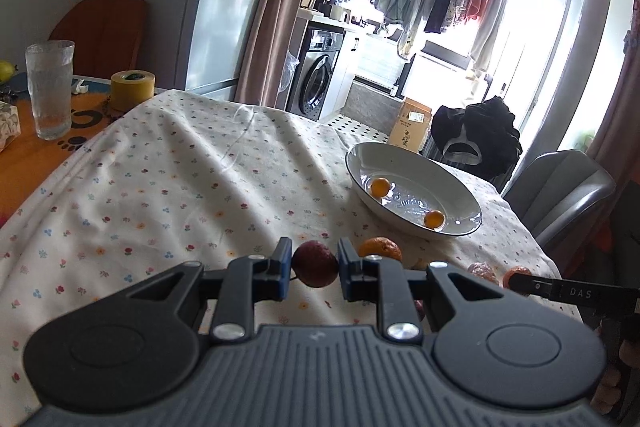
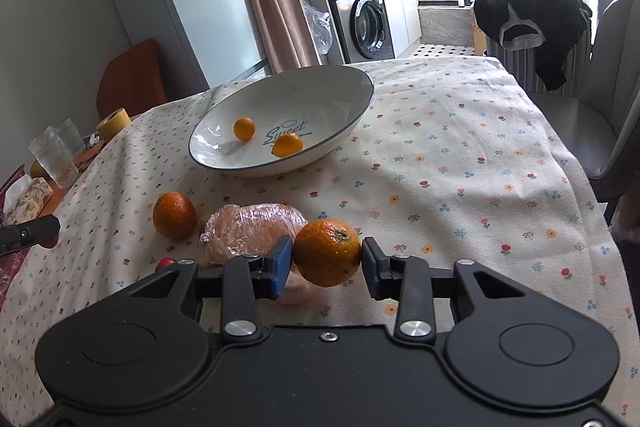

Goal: Organize fruits
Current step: 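Carry both fruits over the bowl and open the left tool to drop the plum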

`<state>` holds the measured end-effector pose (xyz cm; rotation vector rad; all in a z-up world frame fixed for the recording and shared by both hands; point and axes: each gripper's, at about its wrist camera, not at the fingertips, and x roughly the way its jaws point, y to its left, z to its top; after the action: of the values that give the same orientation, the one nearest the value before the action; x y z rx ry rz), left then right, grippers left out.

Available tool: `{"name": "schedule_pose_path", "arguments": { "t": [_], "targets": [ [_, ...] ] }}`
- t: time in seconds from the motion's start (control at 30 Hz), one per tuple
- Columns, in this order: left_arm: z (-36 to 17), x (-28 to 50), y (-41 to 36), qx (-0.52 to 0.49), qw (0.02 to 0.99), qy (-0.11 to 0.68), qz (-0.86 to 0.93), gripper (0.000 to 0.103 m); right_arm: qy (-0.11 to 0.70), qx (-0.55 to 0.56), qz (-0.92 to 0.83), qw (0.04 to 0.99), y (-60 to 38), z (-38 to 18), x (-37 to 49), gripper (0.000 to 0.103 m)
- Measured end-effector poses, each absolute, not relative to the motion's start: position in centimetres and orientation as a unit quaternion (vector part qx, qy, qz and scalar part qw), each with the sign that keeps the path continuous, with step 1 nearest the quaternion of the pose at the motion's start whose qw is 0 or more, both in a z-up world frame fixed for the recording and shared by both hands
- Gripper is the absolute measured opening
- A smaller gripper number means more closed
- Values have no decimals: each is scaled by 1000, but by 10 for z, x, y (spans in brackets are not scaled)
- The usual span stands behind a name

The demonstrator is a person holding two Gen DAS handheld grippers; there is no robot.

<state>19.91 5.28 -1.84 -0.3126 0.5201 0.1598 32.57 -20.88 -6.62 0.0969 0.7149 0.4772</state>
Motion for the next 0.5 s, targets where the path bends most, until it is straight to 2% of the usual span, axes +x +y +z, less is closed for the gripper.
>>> {"name": "schedule_pose_path", "arguments": {
  "t": [0.5],
  "targets": [
    [18,221,48,-144,960,230,75,22,300,48,244,921,-205,-24,323,35]
  ]
}}
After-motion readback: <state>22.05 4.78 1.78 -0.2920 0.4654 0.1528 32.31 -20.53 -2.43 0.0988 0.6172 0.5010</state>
